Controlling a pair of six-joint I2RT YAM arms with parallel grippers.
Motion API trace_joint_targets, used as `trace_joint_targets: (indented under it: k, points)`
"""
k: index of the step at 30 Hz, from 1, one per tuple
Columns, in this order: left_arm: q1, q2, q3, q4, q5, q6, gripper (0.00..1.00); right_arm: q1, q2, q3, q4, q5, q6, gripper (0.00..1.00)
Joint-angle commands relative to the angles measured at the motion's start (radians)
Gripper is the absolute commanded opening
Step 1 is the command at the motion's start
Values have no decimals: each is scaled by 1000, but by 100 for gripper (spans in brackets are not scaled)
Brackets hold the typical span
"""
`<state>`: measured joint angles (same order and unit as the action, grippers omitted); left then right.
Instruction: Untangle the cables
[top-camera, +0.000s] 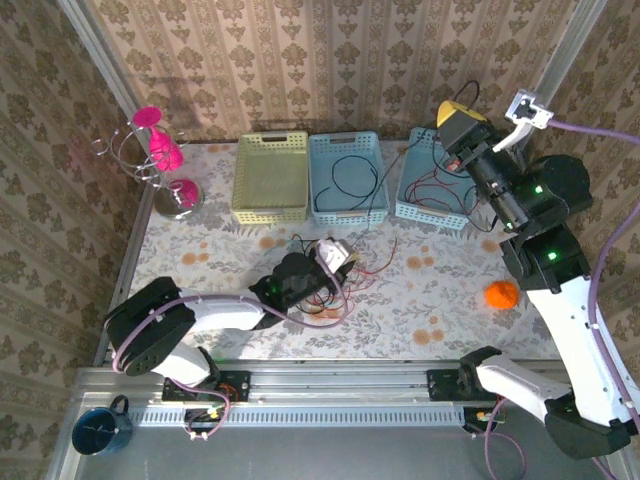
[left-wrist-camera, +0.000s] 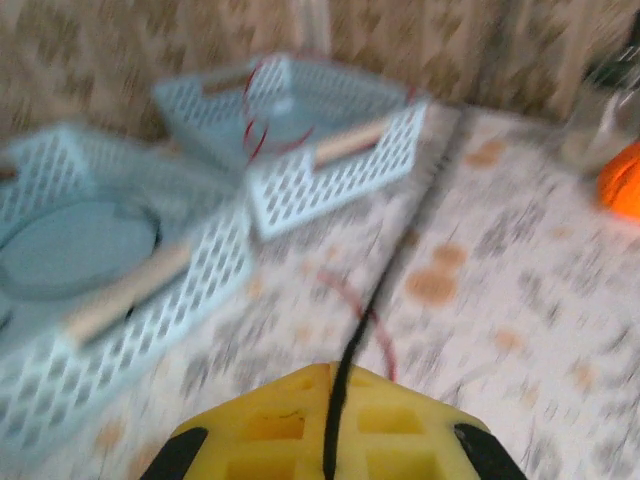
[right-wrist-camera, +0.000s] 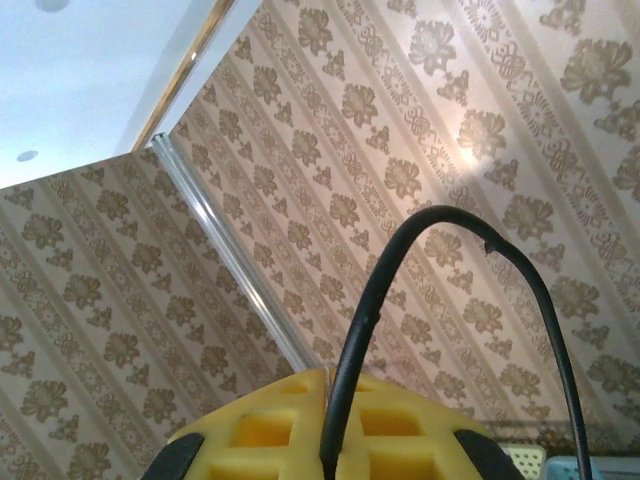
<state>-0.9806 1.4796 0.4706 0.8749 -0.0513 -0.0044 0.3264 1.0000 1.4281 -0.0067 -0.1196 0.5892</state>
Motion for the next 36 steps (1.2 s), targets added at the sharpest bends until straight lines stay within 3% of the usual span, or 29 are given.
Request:
trace_joint_targets:
  k: [1,10,11,13,15,18,25,29,31,33,36]
  points:
    - [75,13,-114,136,-34,-123,0,-10,0,65,-3,60,-64,0]
    - [189,109,-161,201,-7,-209,0,-29,164,121,-42,3,3,0]
    - [195,99,-156,192,-5,-223,7,-30,196,131,-60,-16,4,0]
    - [200,61,-138,131,7,-236,48,-27,270,143,-91,-45,15,0]
    - [199,-2,-119,36,-8,-245,76,-23,340,148,-106,-56,23,0]
    - [198,-146,-105,-115,-38,-246,89,-10,478,173,-124,-63,22,0]
    - [202,-588,-51,-650,-218,-308,91,23,859,441,-270,15,-36,0]
    - [202,-799,-48,-862,-222,-366,90,24,1065,619,-399,14,-47,2]
    - [202,-889,-57,-934,-231,-394,90,26,1142,679,-457,9,-41,13]
    - [202,-962,-69,-975,-234,-412,89,28,1172,681,-480,19,-31,37]
    - [202,-1022,-85,-1008,-240,-434,89,39,1133,607,-457,60,-29,49]
